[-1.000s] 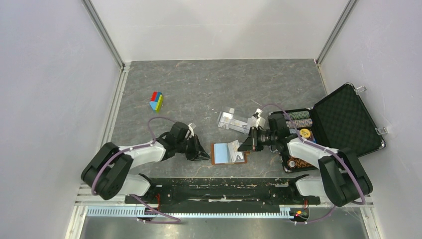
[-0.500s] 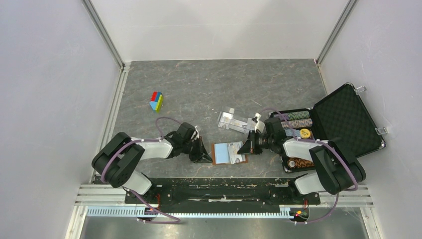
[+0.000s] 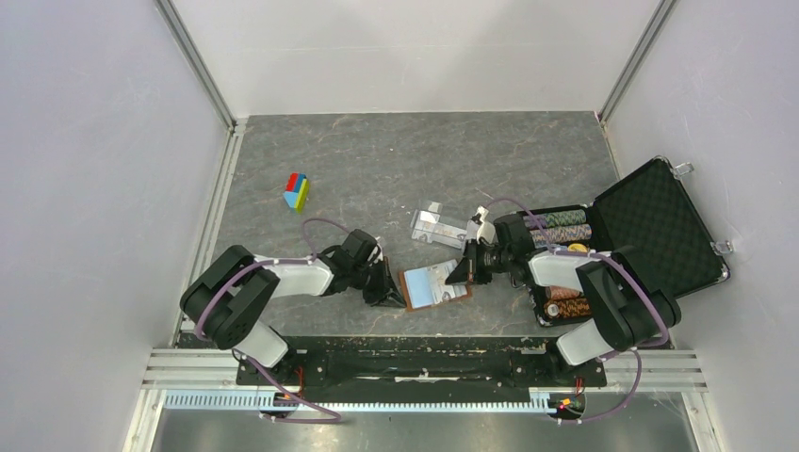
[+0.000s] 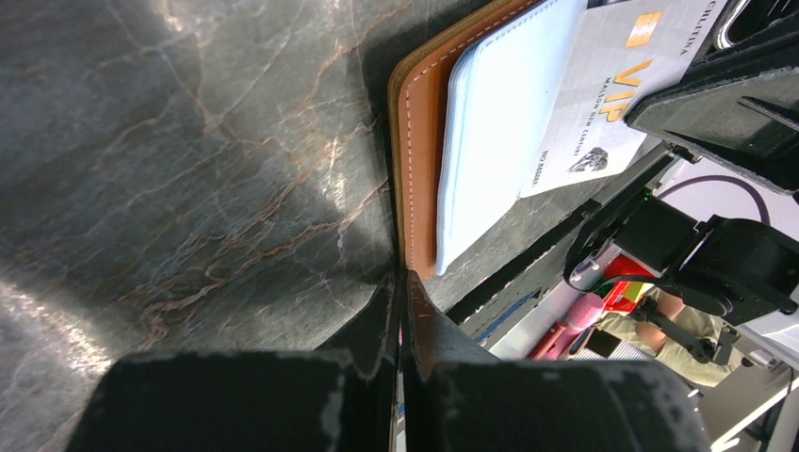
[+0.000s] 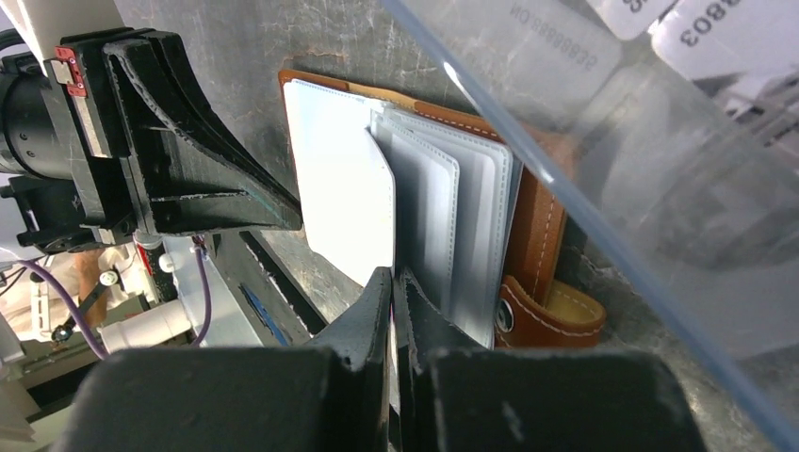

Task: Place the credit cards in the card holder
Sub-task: Insert the credit card into the card holder.

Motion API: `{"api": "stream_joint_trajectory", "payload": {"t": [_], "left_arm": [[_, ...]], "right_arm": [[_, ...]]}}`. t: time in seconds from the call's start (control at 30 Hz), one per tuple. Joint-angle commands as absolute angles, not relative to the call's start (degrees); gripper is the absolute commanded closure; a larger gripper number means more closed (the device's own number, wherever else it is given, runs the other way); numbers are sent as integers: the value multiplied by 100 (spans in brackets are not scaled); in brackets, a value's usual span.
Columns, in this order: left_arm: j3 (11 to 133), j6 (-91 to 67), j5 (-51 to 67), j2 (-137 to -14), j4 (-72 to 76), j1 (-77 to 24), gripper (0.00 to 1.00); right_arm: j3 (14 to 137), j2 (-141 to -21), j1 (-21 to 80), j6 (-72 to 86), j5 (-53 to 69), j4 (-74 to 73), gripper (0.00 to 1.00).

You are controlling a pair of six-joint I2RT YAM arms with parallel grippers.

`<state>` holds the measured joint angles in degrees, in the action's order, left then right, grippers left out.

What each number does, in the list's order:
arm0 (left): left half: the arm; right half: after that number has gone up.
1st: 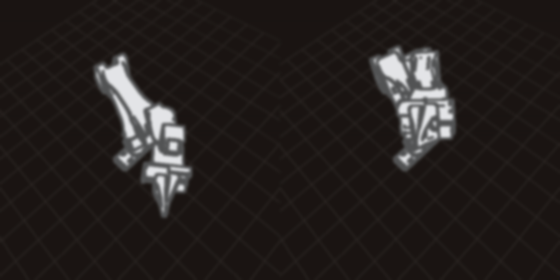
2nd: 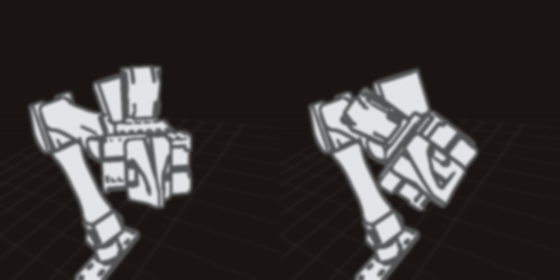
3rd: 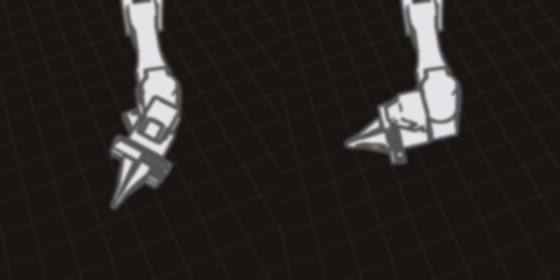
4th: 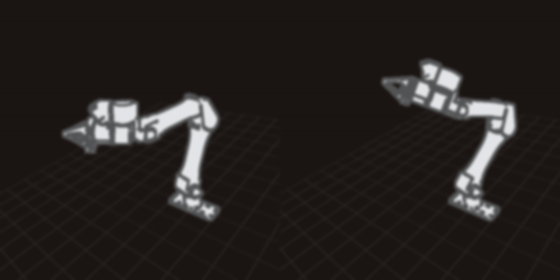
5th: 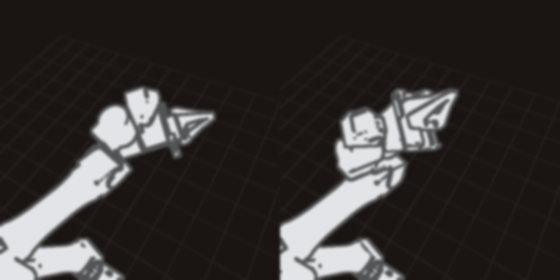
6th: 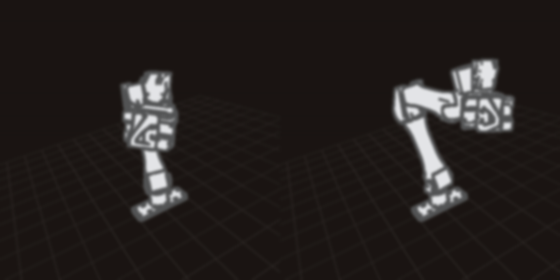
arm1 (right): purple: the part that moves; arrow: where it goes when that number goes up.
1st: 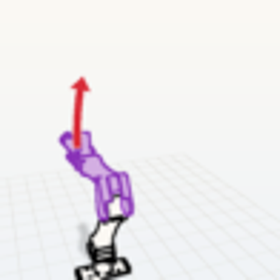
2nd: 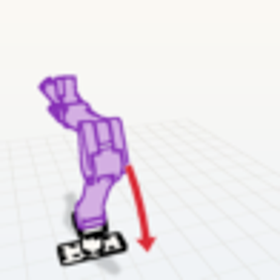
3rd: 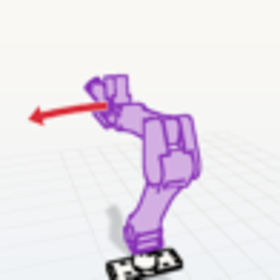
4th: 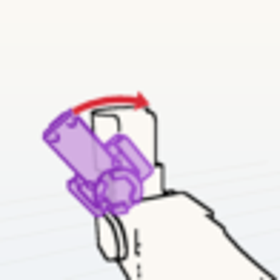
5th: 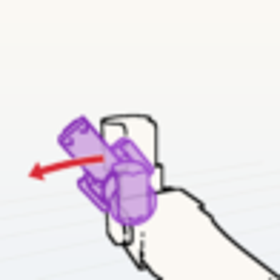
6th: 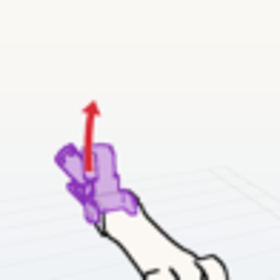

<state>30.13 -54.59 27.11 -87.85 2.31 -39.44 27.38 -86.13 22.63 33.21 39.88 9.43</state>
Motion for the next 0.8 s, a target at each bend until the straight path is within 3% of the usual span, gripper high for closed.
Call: {"api": "stream_joint_trajectory", "payload": {"t": [0.0, 0.77], "left_arm": [[3245, -5266, 2521, -9025, 97, -3989, 98], [3306, -5194, 2583, -9198, 44, -3993, 98]], "right_arm": [[2967, -8769, 2387, 3075, 3750, 948, 100], [3661, -8937, 2522, 2303, 3287, 353, 100]]}}
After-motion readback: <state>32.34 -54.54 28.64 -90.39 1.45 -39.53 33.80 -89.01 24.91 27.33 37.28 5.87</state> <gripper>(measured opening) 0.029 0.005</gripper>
